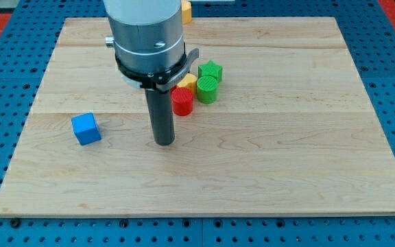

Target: Push the blue cube towards the red star

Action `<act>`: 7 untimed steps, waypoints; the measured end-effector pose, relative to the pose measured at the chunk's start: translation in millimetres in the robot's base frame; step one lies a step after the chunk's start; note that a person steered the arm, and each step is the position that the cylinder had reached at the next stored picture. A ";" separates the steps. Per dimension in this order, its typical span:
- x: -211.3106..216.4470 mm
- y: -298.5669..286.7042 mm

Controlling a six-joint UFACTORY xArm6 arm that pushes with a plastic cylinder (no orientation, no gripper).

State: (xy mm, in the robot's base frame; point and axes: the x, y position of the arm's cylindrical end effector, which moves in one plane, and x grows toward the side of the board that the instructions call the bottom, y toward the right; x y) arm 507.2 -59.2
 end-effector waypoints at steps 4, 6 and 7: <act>-6.1 -141.5; -52.4 -85.0; -79.4 -85.3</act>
State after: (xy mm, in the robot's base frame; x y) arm 427.7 -144.6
